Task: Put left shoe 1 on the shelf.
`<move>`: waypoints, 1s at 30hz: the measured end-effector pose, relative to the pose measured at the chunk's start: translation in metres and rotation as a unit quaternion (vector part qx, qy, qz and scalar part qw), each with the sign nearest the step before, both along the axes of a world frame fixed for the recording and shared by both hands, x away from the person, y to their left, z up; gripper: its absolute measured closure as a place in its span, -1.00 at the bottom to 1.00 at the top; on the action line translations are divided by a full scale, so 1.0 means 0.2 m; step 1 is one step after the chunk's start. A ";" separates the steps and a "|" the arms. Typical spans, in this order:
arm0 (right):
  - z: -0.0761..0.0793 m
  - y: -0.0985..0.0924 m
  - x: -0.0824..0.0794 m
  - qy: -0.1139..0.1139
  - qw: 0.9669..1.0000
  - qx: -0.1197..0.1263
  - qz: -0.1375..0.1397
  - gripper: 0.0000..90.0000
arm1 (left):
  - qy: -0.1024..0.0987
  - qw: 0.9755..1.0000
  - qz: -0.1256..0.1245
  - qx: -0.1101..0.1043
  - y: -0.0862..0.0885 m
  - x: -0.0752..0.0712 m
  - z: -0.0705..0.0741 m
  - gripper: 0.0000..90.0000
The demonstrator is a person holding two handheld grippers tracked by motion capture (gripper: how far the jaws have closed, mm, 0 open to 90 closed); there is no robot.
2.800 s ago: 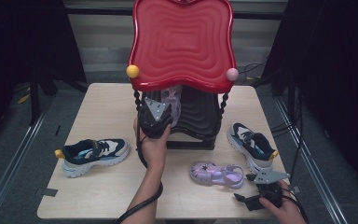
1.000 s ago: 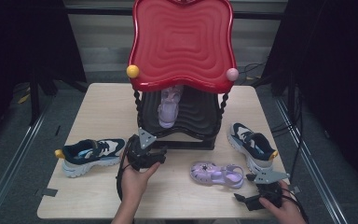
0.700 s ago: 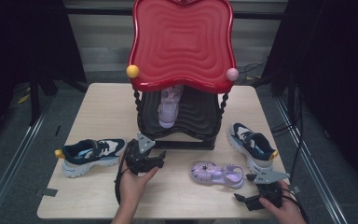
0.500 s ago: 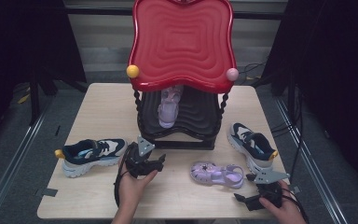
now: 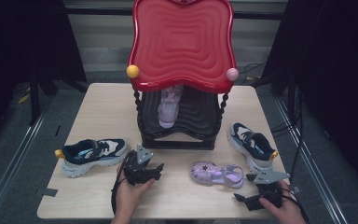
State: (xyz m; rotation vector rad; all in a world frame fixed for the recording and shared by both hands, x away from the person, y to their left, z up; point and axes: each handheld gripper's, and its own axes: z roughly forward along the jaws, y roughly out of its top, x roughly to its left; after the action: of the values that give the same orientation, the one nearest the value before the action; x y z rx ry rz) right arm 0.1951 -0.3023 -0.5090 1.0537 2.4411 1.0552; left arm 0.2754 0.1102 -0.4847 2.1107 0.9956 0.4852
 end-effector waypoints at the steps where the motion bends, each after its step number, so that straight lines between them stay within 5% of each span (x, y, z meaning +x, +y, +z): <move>1: 0.00 0.00 0.00 0.000 1.000 0.000 0.000 -0.74 | 0.002 1.000 -0.003 0.001 0.01 0.00 -0.01 -0.37; 16: 0.00 0.00 0.00 0.000 1.000 0.000 0.000 -0.74 | 0.014 0.999 -0.024 0.034 0.02 -0.03 -0.07 -0.40; 30: 0.00 0.00 0.00 -0.001 1.000 -0.001 -0.001 -0.74 | 0.034 0.998 -0.048 0.024 0.07 -0.05 -0.09 -0.52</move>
State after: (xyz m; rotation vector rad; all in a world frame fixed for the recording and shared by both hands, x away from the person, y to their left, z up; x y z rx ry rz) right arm 0.1949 -0.3021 -0.5090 1.0543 2.4389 1.0529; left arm 0.2651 0.1239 -0.5022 2.2203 0.9245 0.3953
